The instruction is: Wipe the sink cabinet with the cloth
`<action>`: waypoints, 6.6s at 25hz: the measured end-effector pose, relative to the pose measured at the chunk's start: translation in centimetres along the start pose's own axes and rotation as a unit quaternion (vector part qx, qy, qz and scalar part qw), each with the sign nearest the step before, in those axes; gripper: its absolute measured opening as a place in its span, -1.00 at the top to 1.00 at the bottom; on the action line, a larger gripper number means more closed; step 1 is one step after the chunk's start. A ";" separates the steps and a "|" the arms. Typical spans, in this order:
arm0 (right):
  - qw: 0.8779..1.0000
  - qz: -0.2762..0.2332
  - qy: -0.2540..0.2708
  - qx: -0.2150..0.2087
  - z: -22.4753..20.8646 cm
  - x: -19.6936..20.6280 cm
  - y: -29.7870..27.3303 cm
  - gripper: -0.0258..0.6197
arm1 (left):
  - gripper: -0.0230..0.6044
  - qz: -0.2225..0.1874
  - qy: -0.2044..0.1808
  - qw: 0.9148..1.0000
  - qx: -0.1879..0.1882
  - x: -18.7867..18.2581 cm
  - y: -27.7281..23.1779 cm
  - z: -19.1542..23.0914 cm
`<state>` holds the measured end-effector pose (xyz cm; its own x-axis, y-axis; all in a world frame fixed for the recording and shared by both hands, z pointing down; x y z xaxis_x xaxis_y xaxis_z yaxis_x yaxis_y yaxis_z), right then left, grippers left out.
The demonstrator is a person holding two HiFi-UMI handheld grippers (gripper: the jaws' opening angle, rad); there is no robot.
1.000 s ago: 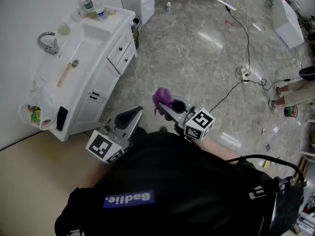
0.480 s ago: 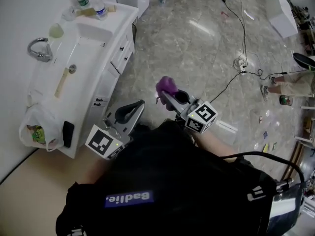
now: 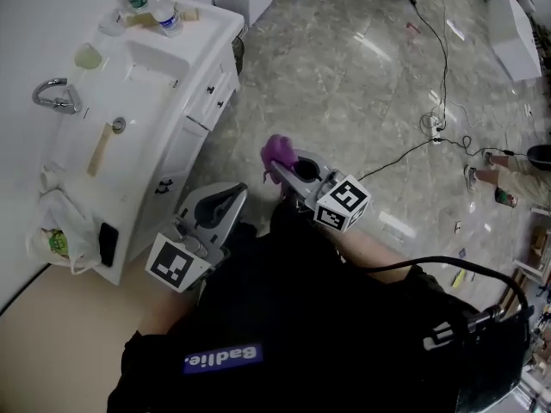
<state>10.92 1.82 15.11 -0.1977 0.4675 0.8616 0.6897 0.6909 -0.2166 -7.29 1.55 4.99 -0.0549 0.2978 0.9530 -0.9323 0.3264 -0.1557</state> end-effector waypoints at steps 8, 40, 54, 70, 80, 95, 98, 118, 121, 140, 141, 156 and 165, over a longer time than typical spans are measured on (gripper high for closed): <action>1.000 0.012 -0.012 -0.014 -11.0 2.4 -3.1 0.70 | 0.91 -0.003 0.022 0.999 -0.047 3.6 -7.0 4.5; 0.992 -0.008 0.121 0.034 -41.4 32.2 -31.2 0.70 | 0.91 -0.010 -0.035 0.999 0.001 45.3 -13.8 24.0; 0.977 0.044 0.188 0.088 -49.4 33.8 -42.4 0.70 | 0.91 0.013 -0.041 0.998 -0.056 51.9 -9.8 24.5; 0.960 0.100 0.254 -0.058 -37.9 39.6 -43.9 0.70 | 0.91 0.000 -0.061 0.997 -0.042 52.5 -10.2 23.7; 0.938 0.133 0.270 -0.174 -28.6 43.8 -43.6 0.70 | 0.91 -0.017 -0.074 0.997 -0.025 51.5 -10.9 23.5; 0.973 0.102 0.208 0.009 -45.3 36.6 -39.9 0.70 | 0.91 -0.005 -0.059 0.998 -0.016 52.1 -12.0 23.0; 0.976 0.106 0.186 0.046 -48.2 36.3 -41.0 0.70 | 0.91 0.006 -0.057 0.998 -0.019 52.4 -12.1 22.7; 0.953 0.165 0.251 -0.039 -39.4 42.3 -45.3 0.70 | 0.91 -0.002 -0.057 0.998 -0.010 52.9 -12.2 23.3; 0.947 0.167 0.268 -0.057 -37.0 42.9 -45.0 0.70 | 0.91 -0.007 -0.055 0.998 -0.008 52.6 -12.2 23.3; 0.925 0.198 0.280 -0.167 -33.5 45.2 -41.7 0.70 | 0.91 -0.011 -0.057 0.998 -0.016 52.1 -12.0 22.8; 0.928 0.197 0.279 -0.148 -35.1 44.7 -41.4 0.71 | 0.91 -0.011 -0.057 0.998 -0.015 52.2 -12.1 22.9; 0.946 0.182 0.263 0.048 -51.5 40.2 -43.6 0.71 | 0.91 0.012 -0.052 0.998 -0.035 53.8 -12.3 23.0; 0.937 0.225 0.264 0.050 -52.4 43.9 -47.0 0.70 | 0.91 0.029 -0.052 0.997 -0.040 55.0 -12.5 23.2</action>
<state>6.32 -38.95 87.18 0.4878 0.4040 0.7738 0.5469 0.5495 -0.6316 -6.91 -6.97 65.40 -0.1481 0.2251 0.9630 -0.8950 0.3837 -0.2273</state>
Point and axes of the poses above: the fingertips, and each gripper's own axes: y backward along the fingers, z to its left, x out of its underside, the point moved 7 cm from there along y, backward along the fingers, and after that the axes turned 3 degrees about z, right-handed, at the moved point
